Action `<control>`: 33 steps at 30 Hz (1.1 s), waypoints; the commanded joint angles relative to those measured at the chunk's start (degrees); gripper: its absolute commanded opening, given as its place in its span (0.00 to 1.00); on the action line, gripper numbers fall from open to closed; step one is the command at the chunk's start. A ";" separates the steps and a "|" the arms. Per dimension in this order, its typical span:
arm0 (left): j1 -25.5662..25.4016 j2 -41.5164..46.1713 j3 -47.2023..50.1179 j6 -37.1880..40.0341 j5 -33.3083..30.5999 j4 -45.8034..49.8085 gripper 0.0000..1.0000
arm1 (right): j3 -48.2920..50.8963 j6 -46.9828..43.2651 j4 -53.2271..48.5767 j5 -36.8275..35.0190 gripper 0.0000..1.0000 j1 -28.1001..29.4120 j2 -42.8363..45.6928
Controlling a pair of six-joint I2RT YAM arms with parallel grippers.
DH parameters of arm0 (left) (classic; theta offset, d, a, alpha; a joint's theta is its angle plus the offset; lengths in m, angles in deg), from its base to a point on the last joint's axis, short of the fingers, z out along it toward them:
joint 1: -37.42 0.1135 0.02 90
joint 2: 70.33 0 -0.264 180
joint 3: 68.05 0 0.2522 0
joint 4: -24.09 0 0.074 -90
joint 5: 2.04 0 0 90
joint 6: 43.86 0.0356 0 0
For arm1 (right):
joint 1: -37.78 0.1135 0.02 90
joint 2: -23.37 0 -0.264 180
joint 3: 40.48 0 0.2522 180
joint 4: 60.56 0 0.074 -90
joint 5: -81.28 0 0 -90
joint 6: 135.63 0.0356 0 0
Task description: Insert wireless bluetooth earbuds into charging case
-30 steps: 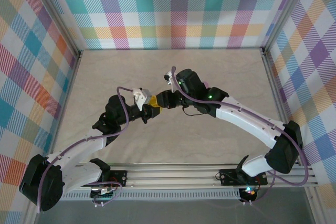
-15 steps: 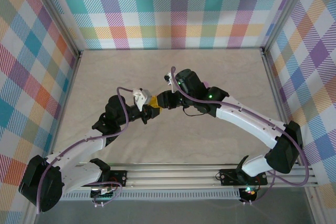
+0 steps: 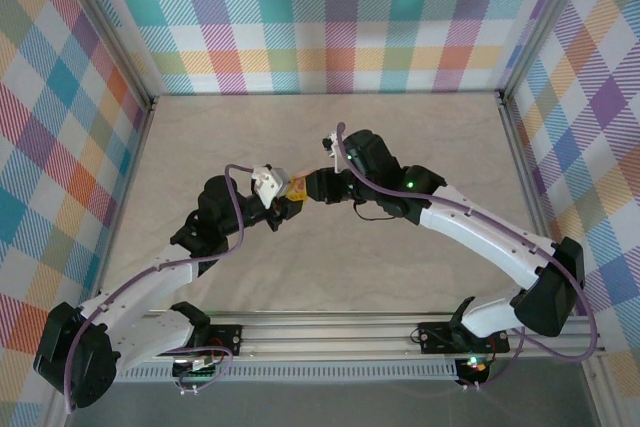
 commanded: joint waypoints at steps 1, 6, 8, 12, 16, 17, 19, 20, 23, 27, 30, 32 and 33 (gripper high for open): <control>-0.64 1.11 -1.71 2.75 -0.96 0.37 0.06 | -0.86 1.05 1.23 0.89 0.31 -0.21 0.60; -0.88 1.70 -1.31 4.58 -0.58 -0.41 0.06 | -1.33 0.92 1.55 0.52 0.30 -0.26 1.28; -0.99 1.85 -1.56 5.96 -0.90 0.17 0.06 | -1.23 0.95 1.72 0.24 0.30 -0.21 1.56; -0.99 1.46 -1.84 7.56 -1.85 0.75 0.06 | -1.17 0.88 2.17 0.53 0.30 -0.21 1.40; -1.17 1.59 -2.19 7.51 -1.55 0.03 0.06 | -0.80 1.03 2.20 0.64 0.30 -0.22 0.95; -1.17 1.68 -2.19 7.57 -1.70 0.03 0.06 | -0.76 1.16 2.42 0.64 0.30 -0.22 0.95; -1.16 1.90 -2.19 7.65 -1.82 -0.10 0.06 | -0.68 1.34 2.58 0.66 0.31 -0.31 0.95; -1.17 1.90 -2.19 7.57 -1.74 -0.13 0.06 | -0.69 1.34 2.56 0.62 0.31 -0.30 0.93; -1.17 1.64 -2.03 6.51 -1.40 -0.73 0.06 | -0.81 1.34 2.61 0.49 0.32 -0.30 1.28; -1.17 1.38 -0.95 4.64 -1.32 -2.87 0.06 | -0.97 1.23 2.61 0.40 0.32 -0.30 2.15; -1.17 0.90 -0.51 3.48 -1.02 -3.54 0.07 | -1.28 0.82 2.19 0.49 0.32 -0.56 3.20; -1.17 0.18 -0.93 3.09 -0.24 -2.73 0.07 | -2.01 0.24 1.29 0.81 0.32 -0.99 4.03; -1.17 -0.30 -1.20 2.76 0.04 -2.32 0.07 | -2.66 -0.18 0.52 0.96 0.32 -1.24 4.49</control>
